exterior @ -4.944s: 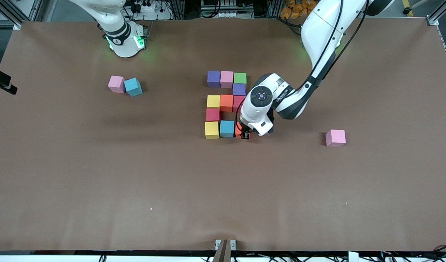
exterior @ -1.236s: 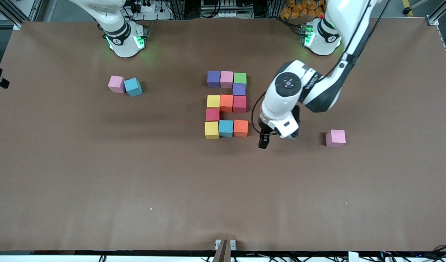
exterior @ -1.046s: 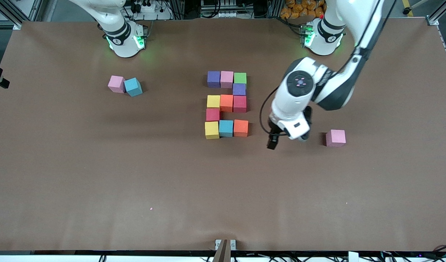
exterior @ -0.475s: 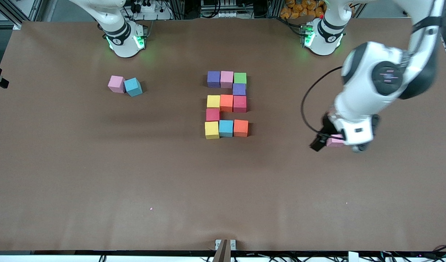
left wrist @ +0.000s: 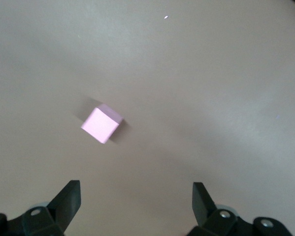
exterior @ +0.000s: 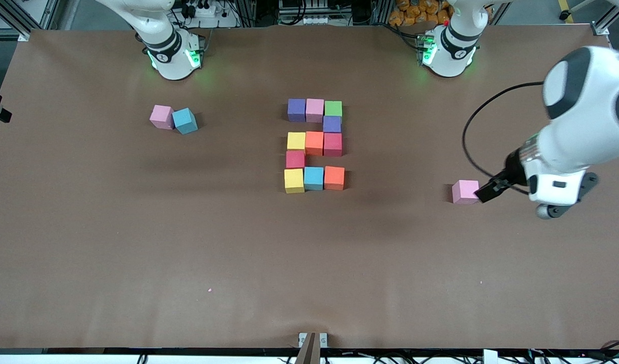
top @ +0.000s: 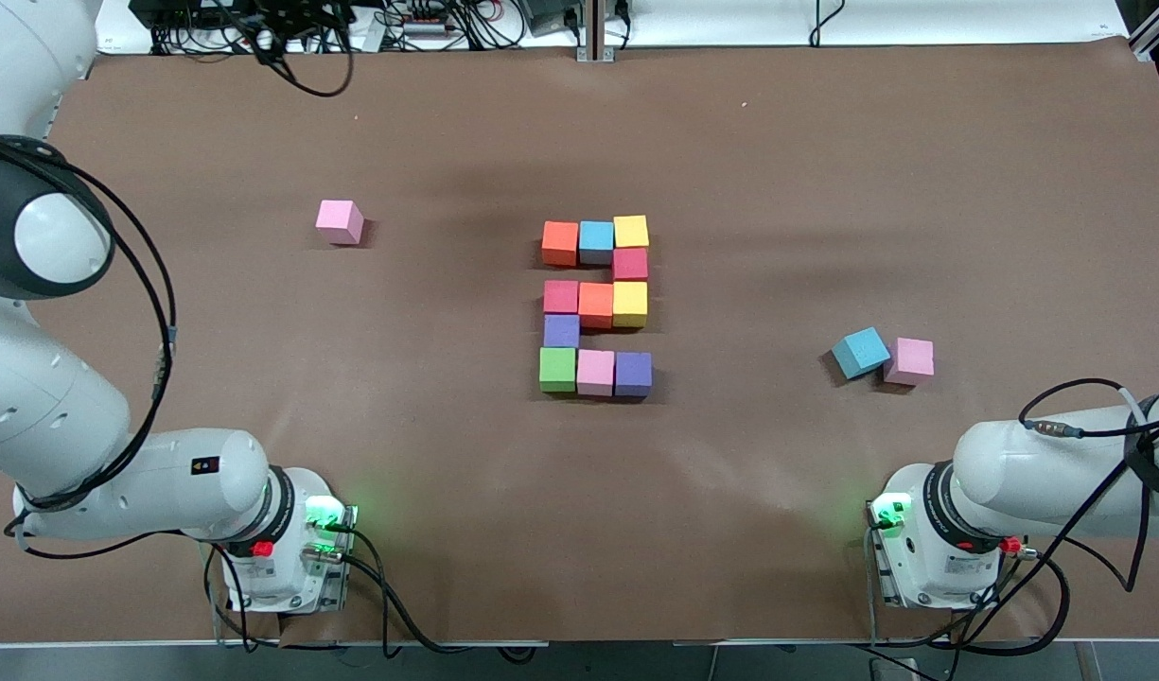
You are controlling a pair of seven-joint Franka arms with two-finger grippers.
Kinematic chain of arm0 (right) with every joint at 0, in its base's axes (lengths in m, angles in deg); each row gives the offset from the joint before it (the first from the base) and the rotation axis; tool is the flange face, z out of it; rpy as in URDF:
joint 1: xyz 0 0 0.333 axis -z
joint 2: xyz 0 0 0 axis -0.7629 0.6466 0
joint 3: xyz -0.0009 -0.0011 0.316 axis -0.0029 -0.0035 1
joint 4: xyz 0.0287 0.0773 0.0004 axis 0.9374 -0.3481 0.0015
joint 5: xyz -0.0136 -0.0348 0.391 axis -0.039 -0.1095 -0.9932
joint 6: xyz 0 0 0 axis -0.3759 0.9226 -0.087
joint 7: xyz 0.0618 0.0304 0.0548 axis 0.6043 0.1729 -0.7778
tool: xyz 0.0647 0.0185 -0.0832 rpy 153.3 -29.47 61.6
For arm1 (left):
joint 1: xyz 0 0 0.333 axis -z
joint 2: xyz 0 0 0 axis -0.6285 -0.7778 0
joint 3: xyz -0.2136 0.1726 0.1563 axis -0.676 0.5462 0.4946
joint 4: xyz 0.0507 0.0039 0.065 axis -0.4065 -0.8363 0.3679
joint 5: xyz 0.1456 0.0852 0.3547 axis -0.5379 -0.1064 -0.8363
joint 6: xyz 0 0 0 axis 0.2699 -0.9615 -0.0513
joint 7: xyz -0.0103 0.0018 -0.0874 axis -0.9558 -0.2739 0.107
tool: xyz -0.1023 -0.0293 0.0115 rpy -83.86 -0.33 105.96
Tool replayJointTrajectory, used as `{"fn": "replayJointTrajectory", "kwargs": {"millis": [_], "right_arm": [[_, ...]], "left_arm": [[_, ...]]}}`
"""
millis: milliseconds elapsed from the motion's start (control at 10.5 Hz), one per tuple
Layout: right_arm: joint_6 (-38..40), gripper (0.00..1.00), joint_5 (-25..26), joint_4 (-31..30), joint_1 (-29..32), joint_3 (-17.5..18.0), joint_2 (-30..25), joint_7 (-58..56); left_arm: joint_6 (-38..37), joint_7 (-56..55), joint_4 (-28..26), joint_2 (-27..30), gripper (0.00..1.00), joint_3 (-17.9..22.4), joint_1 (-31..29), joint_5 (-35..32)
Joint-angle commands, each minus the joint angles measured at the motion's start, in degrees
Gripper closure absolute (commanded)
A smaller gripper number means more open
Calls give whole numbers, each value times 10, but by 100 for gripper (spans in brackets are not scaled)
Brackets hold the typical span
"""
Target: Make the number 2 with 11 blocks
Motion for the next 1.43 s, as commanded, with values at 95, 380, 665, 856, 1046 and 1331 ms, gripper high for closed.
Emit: {"fn": "replayJointTrajectory", "kwargs": {"millis": [95, 380, 665, 856, 1046, 1331], "right_arm": [[7, 0, -1, 8, 2, -1, 0, 0], [7, 0, -1, 8, 2, -1, 0, 1], [8, 0, -1, 8, 2, -1, 0, 0], [8, 0, -1, 8, 3, -1, 0, 0], [8, 0, -1, 8, 3, -1, 0, 0], [8, 0, -1, 8, 3, -2, 0, 0]], "left_arm": [[-84, 176, 40, 23, 0, -3, -27, 10], [-97, 301, 36, 79, 0, 6, -25, 6], [-66, 330, -51, 155, 0, 70, 15, 22], [-34, 334, -91, 193, 0, 78, 24, 24], [-34, 332, -88, 190, 0, 95, 54, 14], [-34, 333, -86, 190, 0, 111, 69, 16]]}}
